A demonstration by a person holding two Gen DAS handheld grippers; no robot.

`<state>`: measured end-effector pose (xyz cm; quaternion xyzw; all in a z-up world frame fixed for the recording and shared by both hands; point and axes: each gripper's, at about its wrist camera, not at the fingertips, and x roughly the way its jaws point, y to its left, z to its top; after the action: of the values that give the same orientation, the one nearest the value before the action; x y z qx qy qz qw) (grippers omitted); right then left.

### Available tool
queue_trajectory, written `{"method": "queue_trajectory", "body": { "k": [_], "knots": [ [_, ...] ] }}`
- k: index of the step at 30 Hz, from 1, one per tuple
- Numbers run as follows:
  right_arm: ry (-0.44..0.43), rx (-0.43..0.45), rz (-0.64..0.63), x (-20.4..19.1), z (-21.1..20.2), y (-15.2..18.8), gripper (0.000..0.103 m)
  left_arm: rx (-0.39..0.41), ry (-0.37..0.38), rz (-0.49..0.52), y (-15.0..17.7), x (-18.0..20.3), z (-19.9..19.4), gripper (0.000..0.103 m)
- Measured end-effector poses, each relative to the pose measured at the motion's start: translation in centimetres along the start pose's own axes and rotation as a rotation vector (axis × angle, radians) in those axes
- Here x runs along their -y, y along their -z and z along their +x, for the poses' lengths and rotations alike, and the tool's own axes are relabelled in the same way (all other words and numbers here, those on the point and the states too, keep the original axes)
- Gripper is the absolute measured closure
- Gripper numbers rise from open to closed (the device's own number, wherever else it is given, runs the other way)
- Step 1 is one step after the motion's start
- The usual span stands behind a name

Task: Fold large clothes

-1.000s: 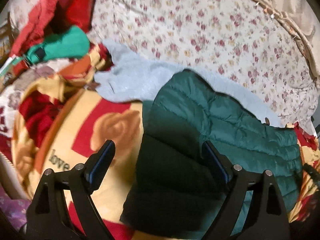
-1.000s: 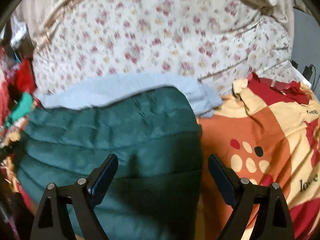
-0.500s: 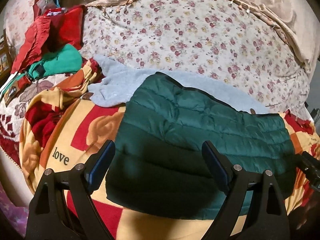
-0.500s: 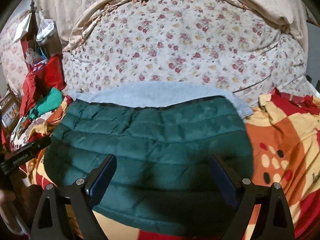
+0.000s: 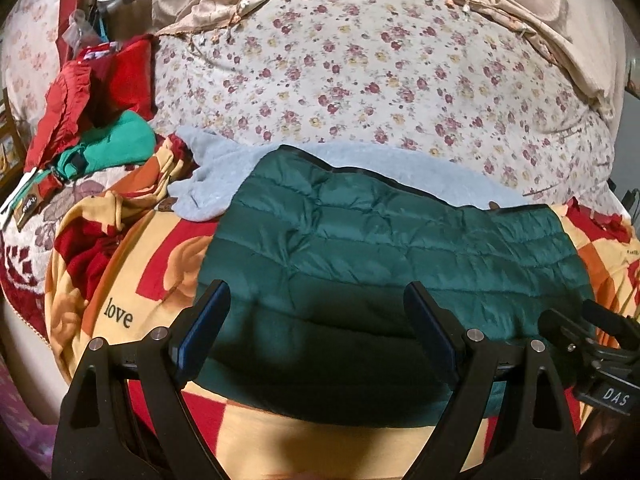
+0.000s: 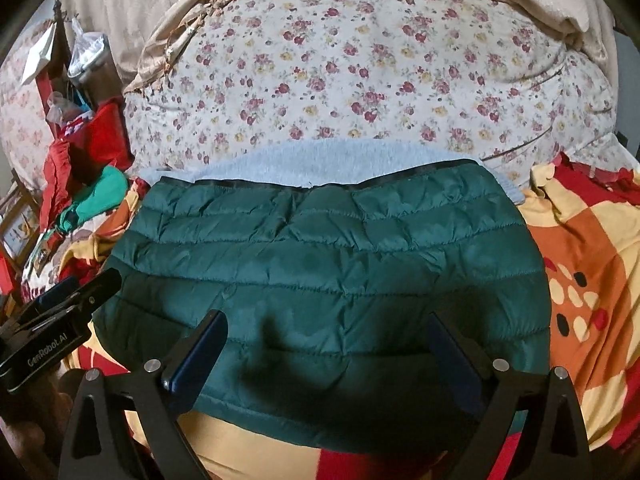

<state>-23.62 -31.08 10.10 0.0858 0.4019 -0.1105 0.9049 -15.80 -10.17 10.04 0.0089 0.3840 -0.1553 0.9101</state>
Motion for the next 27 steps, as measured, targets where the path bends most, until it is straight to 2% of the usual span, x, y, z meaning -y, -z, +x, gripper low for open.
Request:
{"method": "queue_trajectory", "body": {
  "k": [7,18,27],
  "knots": [
    [0.003,0.026,-0.017,-0.7,-0.6,0.1,0.005,0.006,-0.004,0.034,0.4,1.2,-0.2,0.015],
    [0.028,0.045,-0.036,-1.3,-0.4,0.3,0.005,0.008,-0.010,0.035,0.6,1.2,0.0,0.015],
    [0.030,0.025,-0.029,-0.9,0.6,0.4,0.005,-0.006,-0.014,0.041,0.7,1.9,1.3,0.015]
  ]
}}
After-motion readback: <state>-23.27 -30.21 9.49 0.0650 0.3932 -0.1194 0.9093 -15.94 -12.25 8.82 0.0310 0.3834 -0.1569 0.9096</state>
